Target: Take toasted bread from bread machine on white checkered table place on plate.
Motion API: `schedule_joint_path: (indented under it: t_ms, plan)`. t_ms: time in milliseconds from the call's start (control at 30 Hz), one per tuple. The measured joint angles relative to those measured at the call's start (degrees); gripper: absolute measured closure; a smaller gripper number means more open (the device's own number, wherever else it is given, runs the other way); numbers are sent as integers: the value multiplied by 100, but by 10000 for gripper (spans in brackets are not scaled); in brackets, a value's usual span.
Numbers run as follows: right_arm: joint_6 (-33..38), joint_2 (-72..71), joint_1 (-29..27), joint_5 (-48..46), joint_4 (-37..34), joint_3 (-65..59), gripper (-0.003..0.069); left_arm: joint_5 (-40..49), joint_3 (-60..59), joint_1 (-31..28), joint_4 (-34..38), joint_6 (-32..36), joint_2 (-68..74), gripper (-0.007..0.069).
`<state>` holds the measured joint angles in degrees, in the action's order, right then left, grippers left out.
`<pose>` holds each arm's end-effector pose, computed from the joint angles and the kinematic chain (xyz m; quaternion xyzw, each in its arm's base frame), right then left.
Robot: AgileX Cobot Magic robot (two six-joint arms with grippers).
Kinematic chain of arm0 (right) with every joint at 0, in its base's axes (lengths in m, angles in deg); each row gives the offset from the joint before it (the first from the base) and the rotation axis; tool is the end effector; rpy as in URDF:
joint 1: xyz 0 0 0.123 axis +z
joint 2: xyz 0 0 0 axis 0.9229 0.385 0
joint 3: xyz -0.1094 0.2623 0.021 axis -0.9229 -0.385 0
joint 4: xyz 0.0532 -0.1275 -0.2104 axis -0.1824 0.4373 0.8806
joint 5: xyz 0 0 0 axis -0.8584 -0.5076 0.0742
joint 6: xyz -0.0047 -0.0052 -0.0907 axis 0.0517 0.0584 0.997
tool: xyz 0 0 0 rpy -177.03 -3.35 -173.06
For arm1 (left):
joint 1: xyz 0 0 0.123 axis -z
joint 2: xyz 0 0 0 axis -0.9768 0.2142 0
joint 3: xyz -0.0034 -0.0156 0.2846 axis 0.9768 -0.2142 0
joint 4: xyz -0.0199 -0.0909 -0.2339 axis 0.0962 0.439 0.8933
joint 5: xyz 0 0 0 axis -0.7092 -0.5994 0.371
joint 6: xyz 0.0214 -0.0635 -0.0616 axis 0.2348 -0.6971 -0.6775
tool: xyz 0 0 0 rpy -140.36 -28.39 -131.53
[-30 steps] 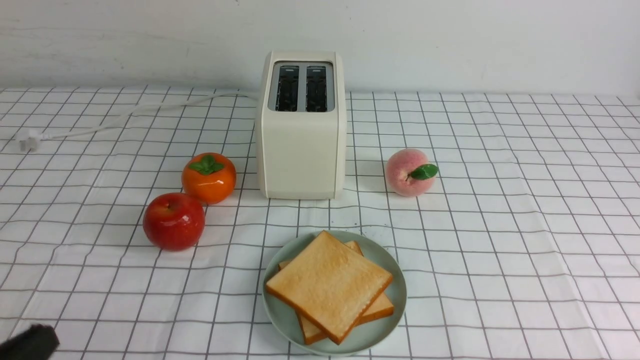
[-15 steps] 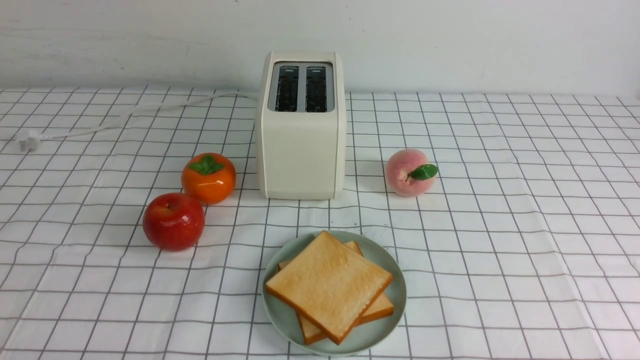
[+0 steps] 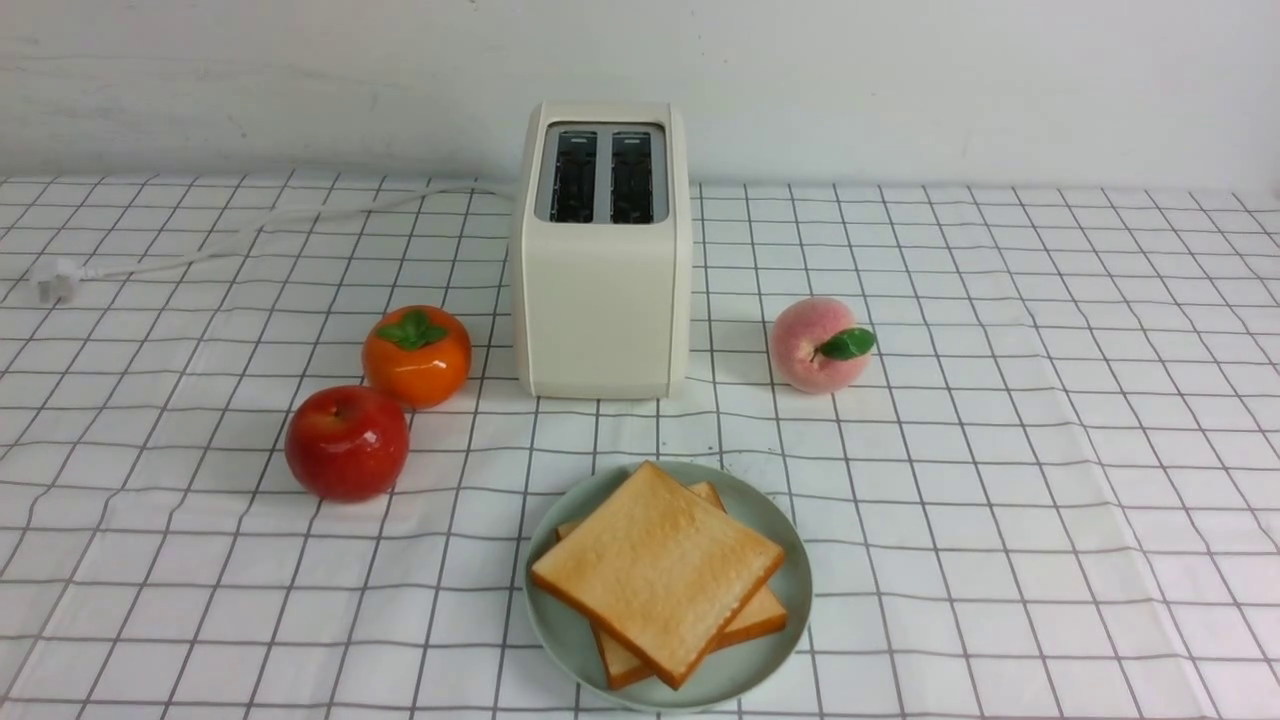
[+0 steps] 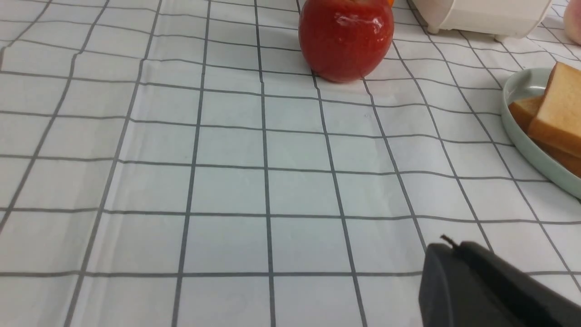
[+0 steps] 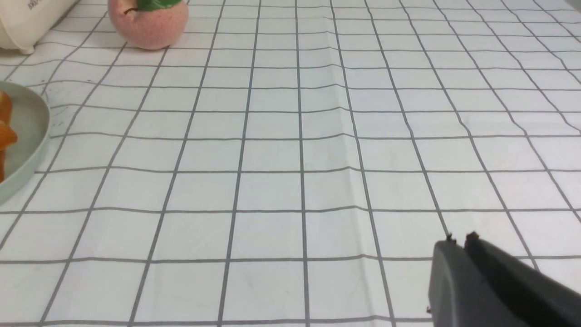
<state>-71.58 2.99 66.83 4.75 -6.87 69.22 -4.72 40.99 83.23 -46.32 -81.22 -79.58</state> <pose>0.0523 -0.0017 0.1732 0.0304 0.8050 0.0082 0.5924 0.0513 -0.0107 0.1688 -0.0117 0.8110 -0.1034 0.5757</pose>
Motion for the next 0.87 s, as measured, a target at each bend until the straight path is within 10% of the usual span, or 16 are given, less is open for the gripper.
schedule_joint_path:
  t_ms: [867]
  plan:
    - [0, 0, 0, -4, 0, 0, 594, 0, 0, 0, 0, -2, 0, 632]
